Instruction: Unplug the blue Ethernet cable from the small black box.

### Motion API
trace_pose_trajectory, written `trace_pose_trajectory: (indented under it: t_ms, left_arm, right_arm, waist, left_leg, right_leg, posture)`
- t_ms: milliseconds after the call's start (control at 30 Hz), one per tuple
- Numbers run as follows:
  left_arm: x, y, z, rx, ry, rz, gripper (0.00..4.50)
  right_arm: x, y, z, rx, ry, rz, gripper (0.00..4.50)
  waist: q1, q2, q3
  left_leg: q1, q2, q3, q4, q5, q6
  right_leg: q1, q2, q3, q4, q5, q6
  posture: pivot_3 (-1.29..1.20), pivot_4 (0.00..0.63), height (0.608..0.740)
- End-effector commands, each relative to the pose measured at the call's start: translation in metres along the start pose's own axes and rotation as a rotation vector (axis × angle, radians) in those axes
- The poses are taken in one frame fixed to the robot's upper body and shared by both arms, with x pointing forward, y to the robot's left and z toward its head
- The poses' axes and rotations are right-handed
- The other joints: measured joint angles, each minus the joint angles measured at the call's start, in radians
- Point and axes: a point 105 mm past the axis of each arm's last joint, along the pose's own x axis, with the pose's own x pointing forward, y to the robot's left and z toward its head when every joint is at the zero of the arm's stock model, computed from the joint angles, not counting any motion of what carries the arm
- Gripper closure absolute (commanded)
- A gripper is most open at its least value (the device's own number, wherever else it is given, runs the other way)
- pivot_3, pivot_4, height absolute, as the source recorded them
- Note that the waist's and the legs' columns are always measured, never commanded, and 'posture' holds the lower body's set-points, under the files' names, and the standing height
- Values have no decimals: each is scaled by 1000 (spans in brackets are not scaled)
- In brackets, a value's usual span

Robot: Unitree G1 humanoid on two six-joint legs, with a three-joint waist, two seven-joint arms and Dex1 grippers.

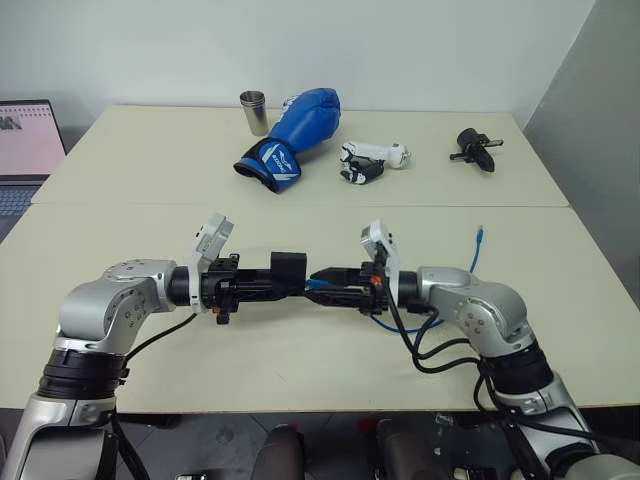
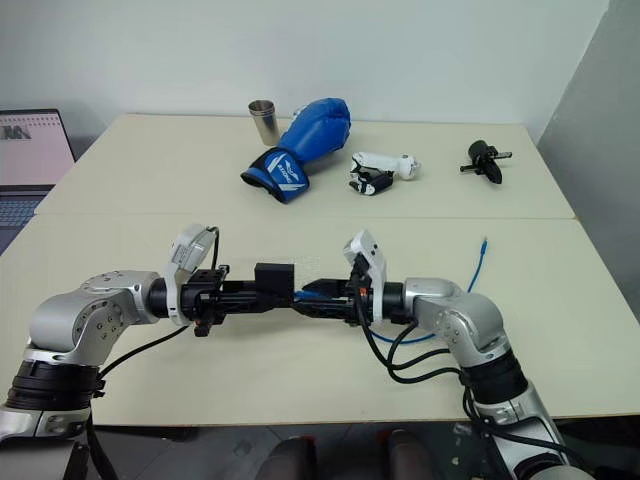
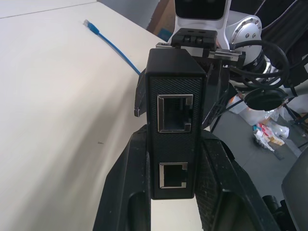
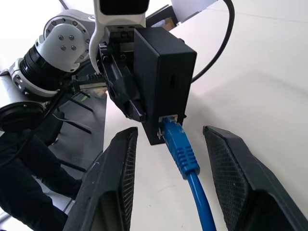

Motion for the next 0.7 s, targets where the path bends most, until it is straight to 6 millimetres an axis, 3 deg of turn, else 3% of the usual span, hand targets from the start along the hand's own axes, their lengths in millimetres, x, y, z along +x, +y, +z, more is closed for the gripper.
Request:
trace_pose_trajectory:
  t_ms: [33, 433, 700]
  left_arm:
    - [3, -6, 8, 40, -5, -30, 3708]
    - [4, -7, 7, 39, -7, -34, 3708]
    - [2, -7, 6, 38, 3, -35, 3708]
  right_arm:
    - [0, 5, 9, -19, -25, 28, 2211]
    - [-2, 5, 8, -8, -19, 31, 2211]
    - [-4, 9, 11, 28, -37, 62, 3963]
  waist:
    - [0, 0, 0]
    - [0, 0, 0]
    - [0, 0, 0]
  left_leg:
    - [0, 0, 0, 0, 0, 0]
    - [0, 0, 0, 0, 0, 0]
    - [0, 0, 0, 0, 0, 0]
  right_leg:
    - [0, 0, 0, 0, 0, 0]
    - [0, 0, 0, 0, 0, 0]
    - [0, 0, 0, 0, 0, 0]
  posture:
    - [0, 150, 740]
    - [0, 150, 740]
    - [0, 150, 740]
